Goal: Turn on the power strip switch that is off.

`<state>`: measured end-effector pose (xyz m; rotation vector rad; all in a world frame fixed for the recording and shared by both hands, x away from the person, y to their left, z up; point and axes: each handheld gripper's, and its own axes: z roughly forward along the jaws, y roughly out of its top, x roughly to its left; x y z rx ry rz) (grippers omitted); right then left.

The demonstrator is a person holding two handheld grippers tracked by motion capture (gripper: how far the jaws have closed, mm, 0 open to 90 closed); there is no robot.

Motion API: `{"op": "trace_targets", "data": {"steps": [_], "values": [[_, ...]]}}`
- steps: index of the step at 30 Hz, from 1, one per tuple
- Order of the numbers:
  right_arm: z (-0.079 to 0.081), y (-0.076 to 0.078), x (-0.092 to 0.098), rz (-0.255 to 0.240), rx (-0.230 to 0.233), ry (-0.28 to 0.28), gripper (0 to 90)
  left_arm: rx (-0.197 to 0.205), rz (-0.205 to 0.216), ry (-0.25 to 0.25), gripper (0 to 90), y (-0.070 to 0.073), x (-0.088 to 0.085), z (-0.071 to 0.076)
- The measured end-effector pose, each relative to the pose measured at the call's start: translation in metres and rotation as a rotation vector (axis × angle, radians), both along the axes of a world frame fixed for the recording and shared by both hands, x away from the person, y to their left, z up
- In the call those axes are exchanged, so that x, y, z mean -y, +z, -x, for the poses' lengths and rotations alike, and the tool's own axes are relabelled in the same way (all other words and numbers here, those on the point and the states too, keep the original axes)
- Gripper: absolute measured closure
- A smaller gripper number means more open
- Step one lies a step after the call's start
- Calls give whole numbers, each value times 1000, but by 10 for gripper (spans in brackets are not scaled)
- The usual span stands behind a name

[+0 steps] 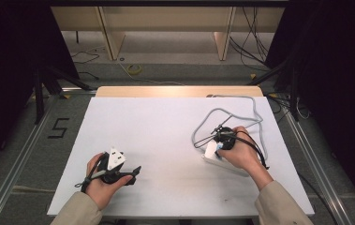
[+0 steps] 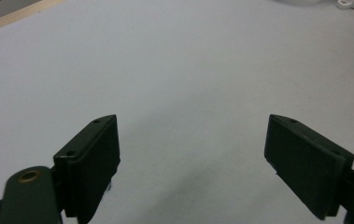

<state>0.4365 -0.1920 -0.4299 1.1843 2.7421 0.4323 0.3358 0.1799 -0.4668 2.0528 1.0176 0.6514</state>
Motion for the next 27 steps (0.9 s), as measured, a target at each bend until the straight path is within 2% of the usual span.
{"op": "trace_targets", "data": {"steps": [7, 18, 27], "values": [[0, 0, 0, 1, -12, -6, 900, 0, 0, -1, 179, 0, 0, 0], [0, -1, 0, -4, -7, -6, 900, 0, 0, -2, 180, 0, 0, 0], [1, -2, 4, -27, 5, -11, 900, -2, 2, -1, 180, -1, 0, 0]]}}
